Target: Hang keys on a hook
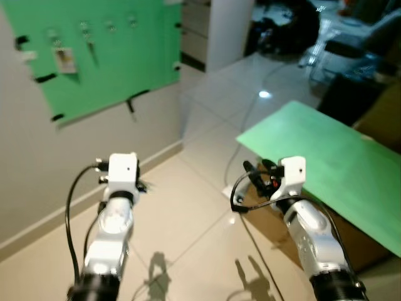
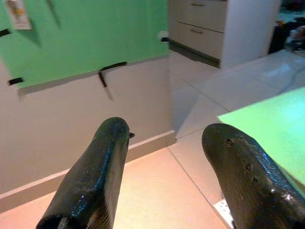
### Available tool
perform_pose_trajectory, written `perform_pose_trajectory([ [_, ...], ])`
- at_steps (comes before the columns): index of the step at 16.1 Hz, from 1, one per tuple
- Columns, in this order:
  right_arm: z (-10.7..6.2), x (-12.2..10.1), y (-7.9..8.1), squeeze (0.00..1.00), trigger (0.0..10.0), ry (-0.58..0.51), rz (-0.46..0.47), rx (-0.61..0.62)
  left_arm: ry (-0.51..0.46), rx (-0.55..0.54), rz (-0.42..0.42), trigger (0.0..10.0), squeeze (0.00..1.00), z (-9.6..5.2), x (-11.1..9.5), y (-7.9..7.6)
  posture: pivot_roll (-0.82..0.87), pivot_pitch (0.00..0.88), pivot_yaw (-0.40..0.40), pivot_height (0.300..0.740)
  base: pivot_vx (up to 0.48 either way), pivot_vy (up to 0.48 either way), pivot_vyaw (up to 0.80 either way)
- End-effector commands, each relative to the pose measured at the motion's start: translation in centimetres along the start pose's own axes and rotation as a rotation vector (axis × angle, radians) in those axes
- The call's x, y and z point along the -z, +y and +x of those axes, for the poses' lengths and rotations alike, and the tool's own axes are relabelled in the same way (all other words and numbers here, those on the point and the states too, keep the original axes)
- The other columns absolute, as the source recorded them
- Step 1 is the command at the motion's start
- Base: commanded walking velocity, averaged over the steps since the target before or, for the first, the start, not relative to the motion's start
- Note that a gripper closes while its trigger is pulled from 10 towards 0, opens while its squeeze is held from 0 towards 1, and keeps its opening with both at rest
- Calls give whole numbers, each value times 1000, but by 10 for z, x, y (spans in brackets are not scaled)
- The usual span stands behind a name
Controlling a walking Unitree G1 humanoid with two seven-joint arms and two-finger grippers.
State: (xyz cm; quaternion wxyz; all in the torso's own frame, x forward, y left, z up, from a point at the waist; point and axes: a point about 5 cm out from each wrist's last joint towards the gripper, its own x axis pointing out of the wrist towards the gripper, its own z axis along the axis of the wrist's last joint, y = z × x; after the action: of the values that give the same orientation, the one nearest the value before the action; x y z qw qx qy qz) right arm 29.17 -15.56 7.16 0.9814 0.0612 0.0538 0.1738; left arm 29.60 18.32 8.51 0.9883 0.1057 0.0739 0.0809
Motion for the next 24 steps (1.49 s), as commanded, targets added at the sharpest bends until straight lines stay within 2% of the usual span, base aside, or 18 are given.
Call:
perform_pose_trajectory([
  [1, -1, 0, 3, 98, 10000, -9, -8, -15, -26, -29, 10, 10000, 0, 2, -4, 5, 46, 0, -31, 740, 0, 0, 663],
  [3, -3, 3, 3, 122, 10000, -5, -5, -12, -21, -12, -11, 10000, 0, 3, -2, 4, 35, 0, -21, 740, 0, 0, 566],
  [6, -5, 4, 2, 125, 10000, -3, -6, -8, -36, 49, -31, 10000, 0, 2, -4, -10, 21, 0, -19, 740, 0, 0, 525],
  [8, -4, 1, -1, 129, 10000, -5, -10, -12, -7, 51, -110, 10000, 0, 0, -4, -17, 19, 0, -22, 740, 0, 0, 506],
  [10, 0, -6, -7, 153, 10000, -23, -15, 4, -20, 106, -99, 10000, 0, -3, -10, -27, 23, 0, -42, 740, 0, 0, 481],
  [12, 0, -16, -19, 165, 10000, -88, 20, 120, 1, 49, -147, 10000, 0, -3, -6, -21, 32, 0, -55, 740, 0, 0, 209],
  [13, -2, -22, -29, 165, 10000, -128, 35, 232, 22, -4, -199, 10000, 0, -3, -1, -12, 36, 0, -61, 740, 0, 0, 0],
  [14, -10, -28, -44, 165, 10000, -166, -3, 402, 40, -82, -251, 10000, 0, -4, 6, 3, 38, 0, -65, 740, 0, 0, 0],
  [15, -14, -28, -47, 212, 10000, -162, -28, 437, 34, -104, -268, 10000, 0, -6, 8, 9, 42, 0, -73, 740, 0, 0, 0],
  [16, -16, -23, -47, 243, 10000, -134, -46, 442, 12, -87, -243, 10000, 0, -7, 7, 11, 43, 0, -74, 740, 0, 0, 0],
  [18, -14, -17, -49, 275, 10000, -88, -71, 455, -55, -19, -183, 10000, 0, -4, -5, 2, 42, 0, -70, 740, 0, 0, 0],
  [19, -13, -17, -49, 286, 10000, -86, -75, 455, -59, -10, -182, 10000, 0, -3, -6, 1, 42, 0, -70, 740, 0, 0, 0],
  [21, -5, -16, -38, 275, 10000, -68, -111, 361, -38, -23, -213, 10000, 0, 1, -7, 2, 24, 0, -51, 740, 403, 0, 0],
  [22, -4, -16, -37, 239, 10000, -53, -128, 361, -30, -32, -236, 10000, 0, 2, -6, 2, 22, 0, -49, 740, 480, 0, 0],
  [24, -5, -16, -40, 204, 10000, -55, -106, 397, -34, -31, -243, 10000, 0, 3, -6, 1, 8, 0, -39, 740, 480, 0, 0],
])
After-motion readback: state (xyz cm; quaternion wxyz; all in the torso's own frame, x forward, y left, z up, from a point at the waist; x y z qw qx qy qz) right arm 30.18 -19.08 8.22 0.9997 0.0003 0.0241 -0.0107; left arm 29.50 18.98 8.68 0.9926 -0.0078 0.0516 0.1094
